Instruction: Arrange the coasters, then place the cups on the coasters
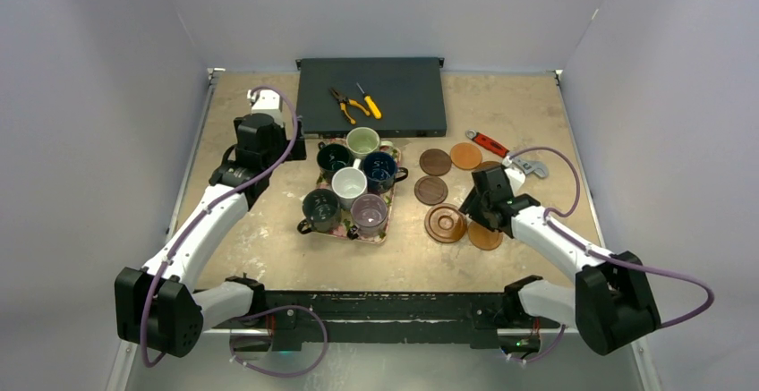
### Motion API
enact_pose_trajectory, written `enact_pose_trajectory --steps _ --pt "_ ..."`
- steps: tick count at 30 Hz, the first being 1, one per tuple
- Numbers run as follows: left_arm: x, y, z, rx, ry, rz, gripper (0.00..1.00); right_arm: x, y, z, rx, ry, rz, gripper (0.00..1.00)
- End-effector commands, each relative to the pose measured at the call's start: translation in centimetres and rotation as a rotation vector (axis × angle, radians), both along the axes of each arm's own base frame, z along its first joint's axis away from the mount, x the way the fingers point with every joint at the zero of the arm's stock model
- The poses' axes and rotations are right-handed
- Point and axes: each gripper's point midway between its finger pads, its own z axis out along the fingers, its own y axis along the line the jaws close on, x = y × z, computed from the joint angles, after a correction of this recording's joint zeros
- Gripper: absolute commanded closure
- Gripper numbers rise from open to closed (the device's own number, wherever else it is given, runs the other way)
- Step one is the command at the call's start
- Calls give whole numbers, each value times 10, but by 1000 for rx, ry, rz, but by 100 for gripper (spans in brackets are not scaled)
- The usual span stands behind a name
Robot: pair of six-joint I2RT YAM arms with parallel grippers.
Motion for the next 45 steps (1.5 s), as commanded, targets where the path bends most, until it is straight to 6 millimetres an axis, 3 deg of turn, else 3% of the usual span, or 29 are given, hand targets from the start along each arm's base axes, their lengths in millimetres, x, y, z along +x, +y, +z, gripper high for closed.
enact_pose_trajectory --steps 1,19,31,45 --pt "5 -8 22 -27 -54 -20 1 -2 -11 -9 -22 21 -48 45" --pt "5 -7 20 -20 -50 -13 1 16 -22 -22 -41 13 -86 52" --pt "5 -7 19 -15 -46 -11 1 44 -28 -17 -73 -32 -96 55" --pt "5 -6 18 -13 -43 -10 1 61 -32 -14 -103 -60 -111 57"
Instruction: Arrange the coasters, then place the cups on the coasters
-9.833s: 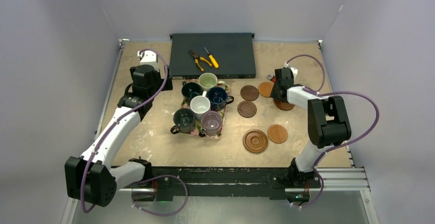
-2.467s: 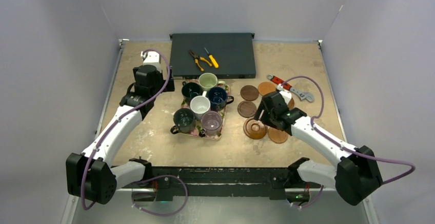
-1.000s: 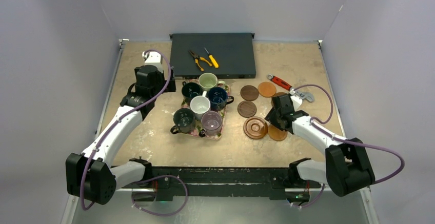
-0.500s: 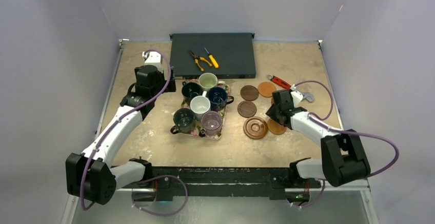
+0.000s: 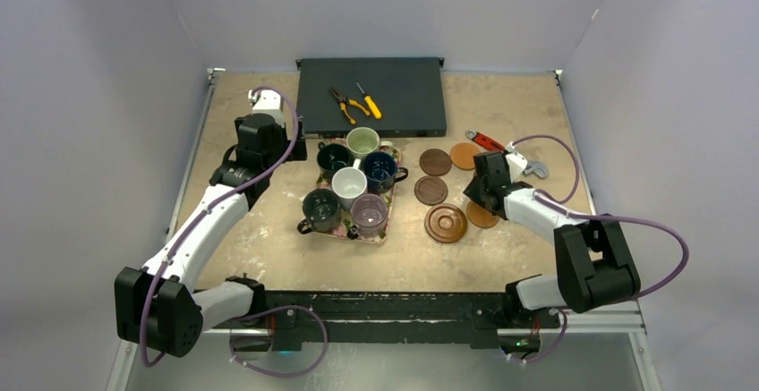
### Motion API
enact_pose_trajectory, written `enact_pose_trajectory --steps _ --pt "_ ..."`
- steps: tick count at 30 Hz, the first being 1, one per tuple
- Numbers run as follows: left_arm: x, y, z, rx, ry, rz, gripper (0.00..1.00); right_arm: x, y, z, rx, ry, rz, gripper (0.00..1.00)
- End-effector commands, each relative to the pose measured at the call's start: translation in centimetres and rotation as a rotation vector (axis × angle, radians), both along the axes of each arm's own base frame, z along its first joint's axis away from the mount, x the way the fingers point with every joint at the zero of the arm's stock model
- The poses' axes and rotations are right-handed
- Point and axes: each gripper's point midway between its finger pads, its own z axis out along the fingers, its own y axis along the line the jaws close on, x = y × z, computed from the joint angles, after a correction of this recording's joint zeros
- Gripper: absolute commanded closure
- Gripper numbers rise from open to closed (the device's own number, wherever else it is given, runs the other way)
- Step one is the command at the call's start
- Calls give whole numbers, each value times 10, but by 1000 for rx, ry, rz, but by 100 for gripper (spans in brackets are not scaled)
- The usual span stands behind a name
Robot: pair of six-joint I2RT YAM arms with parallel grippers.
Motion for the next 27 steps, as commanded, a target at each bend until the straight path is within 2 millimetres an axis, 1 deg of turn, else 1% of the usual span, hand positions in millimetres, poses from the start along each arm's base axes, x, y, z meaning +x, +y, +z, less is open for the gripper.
enact_pose_trajectory --steps 1,13,21,24,27 --pt "6 -3 18 -11 -43 1 1 2 -9 -1 -47 17 -15 56" --pt "6 -3 17 -11 -41 1 1 9 -15 6 -69 -2 -28 57" --pt "6 -3 17 -10 -40 0 1 12 -17 15 -83 -19 -22 57" --pt "6 -3 17 -8 -40 0 1 13 -12 26 -66 -35 7 57" --pt "6 -3 18 -8 -42 1 1 13 -13 47 -82 -81 43 55"
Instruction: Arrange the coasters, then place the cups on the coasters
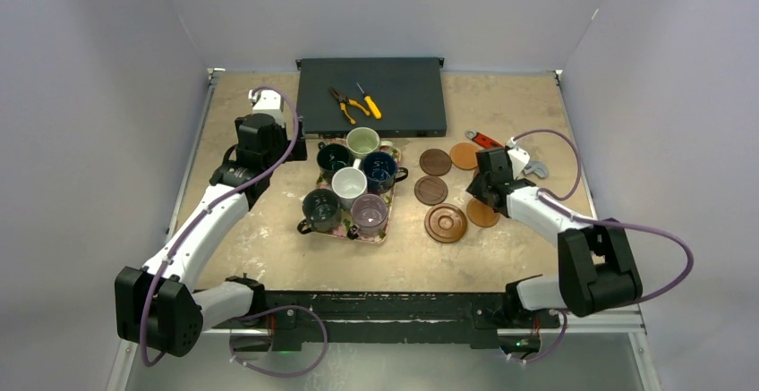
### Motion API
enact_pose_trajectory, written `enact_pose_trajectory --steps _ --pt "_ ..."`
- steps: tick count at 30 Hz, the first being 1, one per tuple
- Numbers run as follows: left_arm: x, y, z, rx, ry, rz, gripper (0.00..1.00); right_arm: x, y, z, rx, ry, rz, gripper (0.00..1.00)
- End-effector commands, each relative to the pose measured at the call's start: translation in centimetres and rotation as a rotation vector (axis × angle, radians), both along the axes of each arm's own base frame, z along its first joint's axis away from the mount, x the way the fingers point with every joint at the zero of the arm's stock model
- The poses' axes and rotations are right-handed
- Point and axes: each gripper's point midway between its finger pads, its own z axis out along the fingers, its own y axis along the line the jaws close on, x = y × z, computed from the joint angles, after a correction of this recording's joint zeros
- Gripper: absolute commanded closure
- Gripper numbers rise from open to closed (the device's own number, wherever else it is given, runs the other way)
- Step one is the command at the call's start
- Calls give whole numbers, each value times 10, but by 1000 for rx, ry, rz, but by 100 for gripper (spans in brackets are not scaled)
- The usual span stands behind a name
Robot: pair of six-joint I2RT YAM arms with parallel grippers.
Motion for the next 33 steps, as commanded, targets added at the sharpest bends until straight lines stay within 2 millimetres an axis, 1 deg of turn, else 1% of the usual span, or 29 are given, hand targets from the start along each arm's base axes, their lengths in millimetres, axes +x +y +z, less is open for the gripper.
enact_pose_trajectory --steps 1,3,4,6,9,12,14,16,25,33 --pt "6 -3 18 -10 -44 1 1 8 -2 45 -27 -97 61 53" --pt "6 -3 19 -14 -44 0 1 3 6 52 -14 -108 144 48" --pt "6 -4 19 -15 -46 -4 1 -2 11 52 -2 -99 177 46" --pt "6 -5 19 -18 -45 -6 1 -14 18 46 22 -46 227 43" --pt "6 -5 20 -20 -48 -7 1 -38 27 30 32 64 285 39" --pt "6 -6 20 -23 -48 -10 1 -54 41 25 -4 123 335 31" --pt "6 -6 20 -24 -47 -12 1 -61 55 24 -17 136 374 26" --pt "6 -6 20 -26 -47 -12 1 -65 61 22 -31 162 377 25" --pt "6 -7 19 -29 -45 -15 1 -73 55 11 -93 228 333 23" --pt "6 -8 20 -31 -47 -17 1 -71 55 5 -117 246 339 21"
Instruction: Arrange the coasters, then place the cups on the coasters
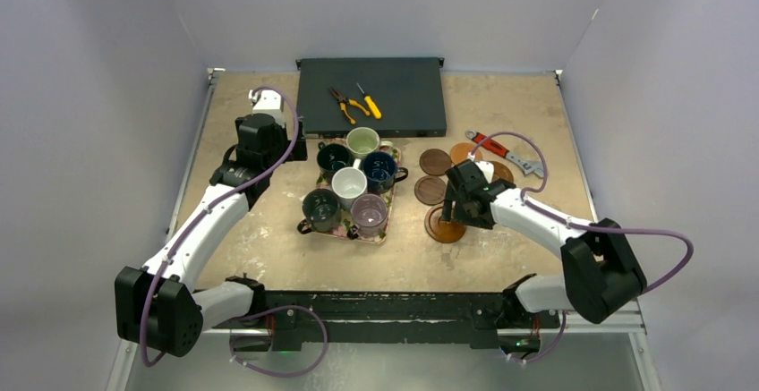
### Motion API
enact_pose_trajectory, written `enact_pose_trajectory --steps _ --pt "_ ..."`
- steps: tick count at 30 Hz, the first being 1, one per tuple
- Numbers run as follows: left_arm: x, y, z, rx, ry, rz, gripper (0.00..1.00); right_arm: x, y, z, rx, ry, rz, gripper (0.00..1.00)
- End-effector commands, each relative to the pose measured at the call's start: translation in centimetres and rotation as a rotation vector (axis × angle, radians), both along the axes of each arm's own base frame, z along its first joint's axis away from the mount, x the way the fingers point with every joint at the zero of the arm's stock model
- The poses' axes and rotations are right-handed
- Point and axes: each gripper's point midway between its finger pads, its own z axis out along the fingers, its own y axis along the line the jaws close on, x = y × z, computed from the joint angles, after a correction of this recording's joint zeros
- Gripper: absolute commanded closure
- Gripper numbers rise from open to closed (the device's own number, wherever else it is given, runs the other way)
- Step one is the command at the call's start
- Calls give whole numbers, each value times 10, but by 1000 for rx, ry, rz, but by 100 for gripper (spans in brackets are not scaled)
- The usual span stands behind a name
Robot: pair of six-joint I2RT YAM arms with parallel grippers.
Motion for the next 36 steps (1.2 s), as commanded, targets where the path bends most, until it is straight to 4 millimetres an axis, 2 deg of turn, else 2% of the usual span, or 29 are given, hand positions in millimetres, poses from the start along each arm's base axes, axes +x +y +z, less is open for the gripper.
enact_pose_trajectory --steps 1,13,36 --pt "6 -7 20 -29 -48 -12 0 10 -2 9 -35 -26 -26 21" --pt "6 -6 20 -27 -47 -10 1 15 -6 -1 -85 -19 -44 20" --pt "6 -7 20 -28 -47 -12 1 16 -20 2 -143 -31 -138 16"
